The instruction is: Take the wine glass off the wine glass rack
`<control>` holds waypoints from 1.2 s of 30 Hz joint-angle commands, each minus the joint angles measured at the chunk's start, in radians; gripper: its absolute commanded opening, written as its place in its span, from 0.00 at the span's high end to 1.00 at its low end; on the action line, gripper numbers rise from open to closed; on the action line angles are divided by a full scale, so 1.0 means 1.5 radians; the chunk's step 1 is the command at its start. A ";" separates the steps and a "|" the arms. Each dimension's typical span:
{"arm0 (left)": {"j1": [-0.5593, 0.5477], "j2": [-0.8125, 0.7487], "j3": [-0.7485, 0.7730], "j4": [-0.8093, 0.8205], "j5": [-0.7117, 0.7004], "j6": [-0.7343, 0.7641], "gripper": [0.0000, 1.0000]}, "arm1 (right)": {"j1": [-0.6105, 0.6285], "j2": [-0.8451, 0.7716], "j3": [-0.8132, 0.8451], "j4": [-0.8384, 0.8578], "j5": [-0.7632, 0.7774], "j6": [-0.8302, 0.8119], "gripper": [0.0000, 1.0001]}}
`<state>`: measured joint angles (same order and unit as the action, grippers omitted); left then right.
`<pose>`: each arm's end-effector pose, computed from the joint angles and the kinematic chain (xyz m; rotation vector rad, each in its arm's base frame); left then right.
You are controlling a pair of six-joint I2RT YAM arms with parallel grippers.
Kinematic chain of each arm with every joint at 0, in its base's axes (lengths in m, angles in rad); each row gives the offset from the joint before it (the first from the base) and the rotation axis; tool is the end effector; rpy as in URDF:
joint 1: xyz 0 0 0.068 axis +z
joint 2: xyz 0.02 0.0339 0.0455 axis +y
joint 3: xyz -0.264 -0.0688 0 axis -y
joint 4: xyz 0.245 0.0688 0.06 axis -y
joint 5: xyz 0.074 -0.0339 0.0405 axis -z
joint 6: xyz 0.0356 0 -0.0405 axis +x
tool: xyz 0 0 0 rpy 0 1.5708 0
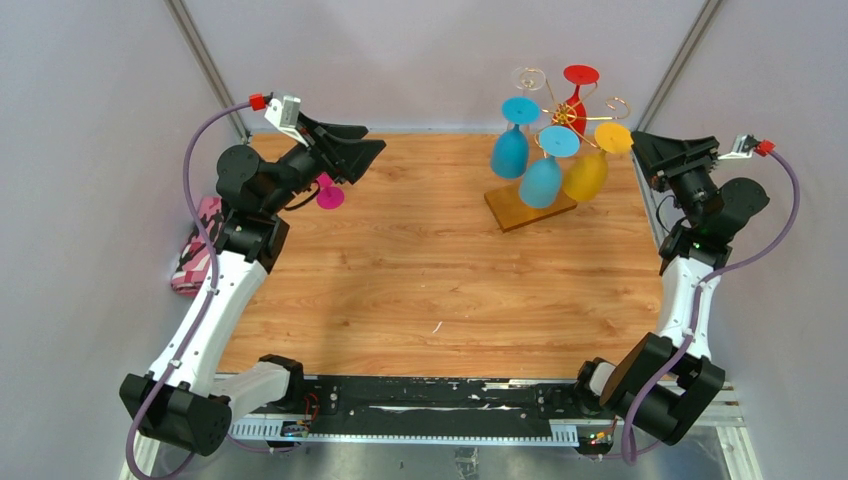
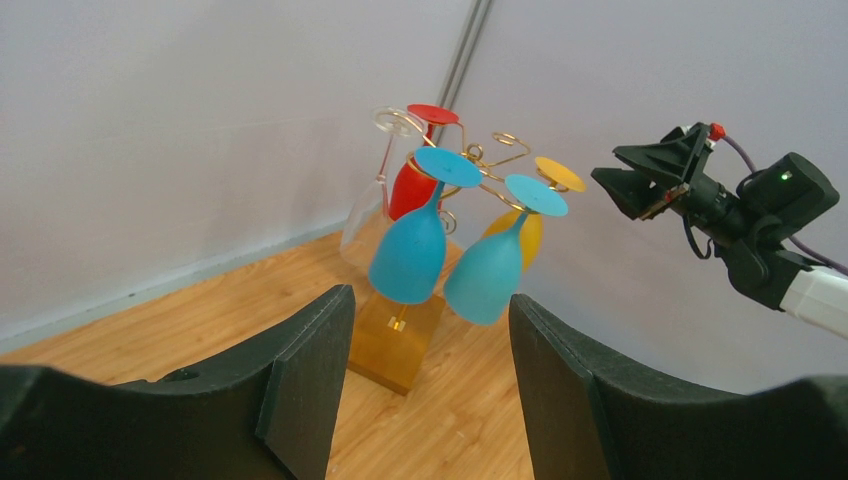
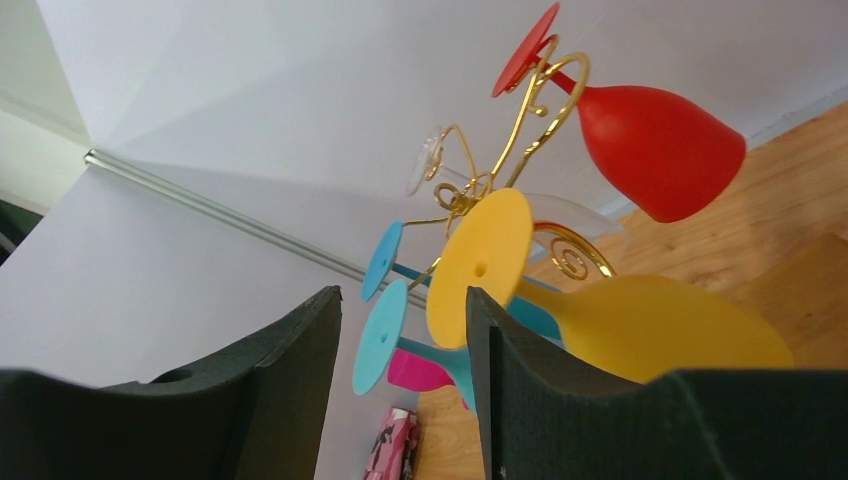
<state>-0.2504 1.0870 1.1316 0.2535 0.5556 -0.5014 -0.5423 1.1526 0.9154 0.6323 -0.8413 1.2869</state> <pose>0.2268 -0.0774 0.4487 0.3334 1.3457 -0.9857 0.2323 -0.1090 0.3931 0.4446 1.3265 1.1180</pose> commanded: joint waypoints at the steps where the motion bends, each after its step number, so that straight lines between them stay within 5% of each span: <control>1: -0.002 0.002 -0.003 0.014 -0.003 0.001 0.37 | -0.025 -0.009 0.011 -0.043 0.004 -0.044 0.46; 22: -0.002 0.011 -0.010 0.014 -0.011 0.002 0.37 | -0.023 0.062 0.000 0.005 -0.005 -0.017 0.46; 36: -0.002 0.016 -0.015 0.014 -0.010 0.008 0.37 | 0.025 0.151 0.052 0.078 -0.034 0.049 0.56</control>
<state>-0.2501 1.1057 1.1175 0.2539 0.5407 -0.5011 -0.5312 1.3735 0.9535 0.6708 -0.8558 1.3231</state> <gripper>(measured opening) 0.628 0.443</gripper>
